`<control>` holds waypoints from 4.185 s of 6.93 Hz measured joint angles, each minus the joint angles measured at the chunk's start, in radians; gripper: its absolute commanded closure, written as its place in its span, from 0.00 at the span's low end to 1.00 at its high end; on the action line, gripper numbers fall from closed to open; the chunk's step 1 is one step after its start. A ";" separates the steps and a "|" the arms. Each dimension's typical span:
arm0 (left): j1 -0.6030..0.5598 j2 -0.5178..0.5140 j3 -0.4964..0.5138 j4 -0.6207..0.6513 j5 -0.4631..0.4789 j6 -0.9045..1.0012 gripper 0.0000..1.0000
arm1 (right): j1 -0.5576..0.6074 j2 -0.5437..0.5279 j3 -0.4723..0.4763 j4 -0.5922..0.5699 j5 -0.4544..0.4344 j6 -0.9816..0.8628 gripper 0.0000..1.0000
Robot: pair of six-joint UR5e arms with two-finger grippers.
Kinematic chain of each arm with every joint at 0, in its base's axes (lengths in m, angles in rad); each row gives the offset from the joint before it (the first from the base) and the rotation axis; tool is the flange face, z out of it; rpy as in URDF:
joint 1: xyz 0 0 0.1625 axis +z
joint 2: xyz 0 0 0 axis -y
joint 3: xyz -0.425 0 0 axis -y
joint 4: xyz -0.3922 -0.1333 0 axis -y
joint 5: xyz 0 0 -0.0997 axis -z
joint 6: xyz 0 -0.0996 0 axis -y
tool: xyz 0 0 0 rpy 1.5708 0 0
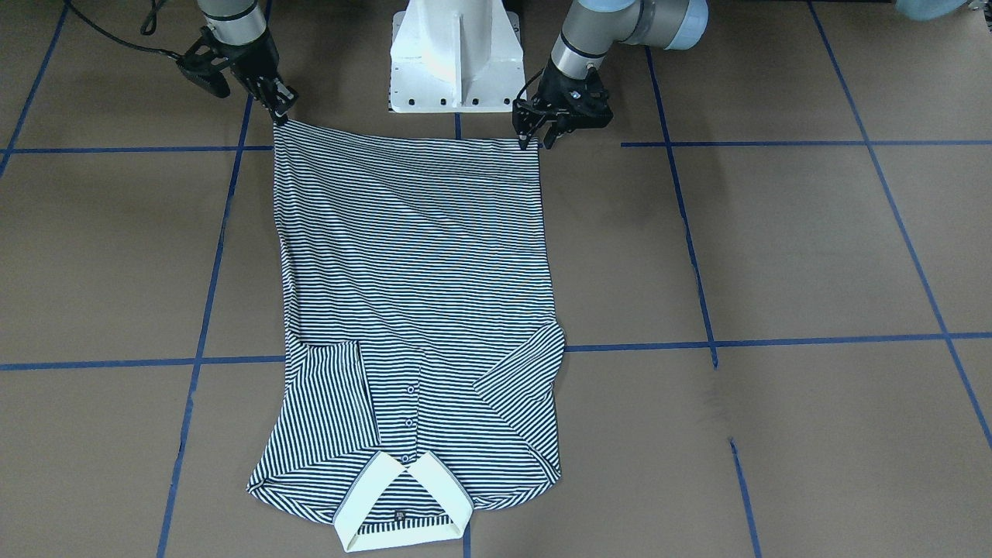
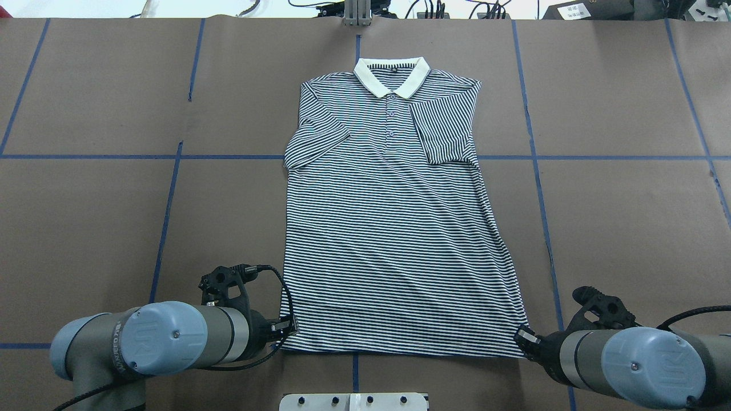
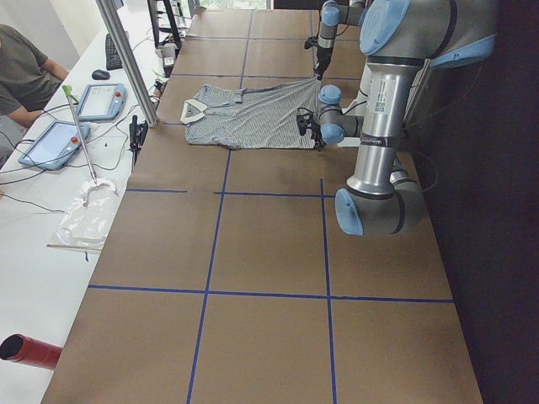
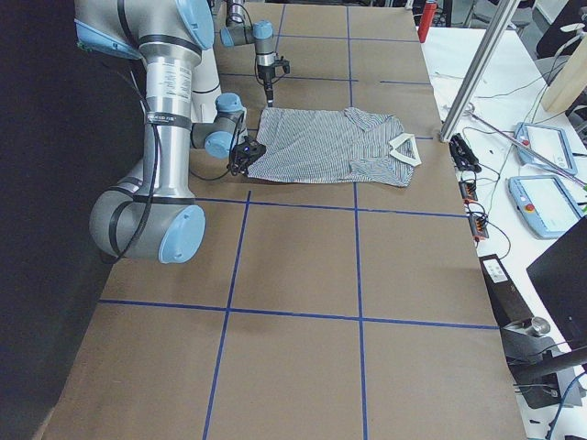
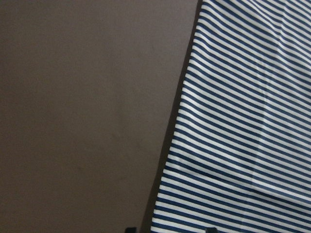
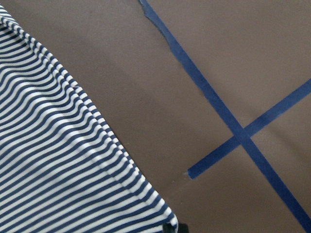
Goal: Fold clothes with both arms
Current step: 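Grasp both hem corners with the left and right grippers, then lift the hem with both grippers and fold it up toward the collar, then open both grippers and raise them off the folded shirt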
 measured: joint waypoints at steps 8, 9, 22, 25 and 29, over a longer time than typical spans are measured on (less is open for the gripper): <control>0.006 0.006 -0.121 0.041 0.002 0.003 1.00 | 0.003 -0.003 0.015 0.001 -0.002 0.001 1.00; 0.001 0.000 -0.203 0.125 0.000 0.005 1.00 | 0.033 -0.011 0.052 0.001 -0.002 0.001 1.00; -0.536 -0.503 0.672 -0.162 -0.009 0.326 0.68 | 0.745 0.975 -1.213 0.126 0.160 -0.581 0.24; -0.557 -0.523 0.735 -0.226 -0.010 0.347 0.50 | 0.744 0.978 -1.285 0.203 0.151 -0.582 0.25; -0.609 -0.512 0.738 -0.278 -0.051 0.352 0.51 | 0.764 0.846 -1.063 0.205 0.216 -0.559 0.23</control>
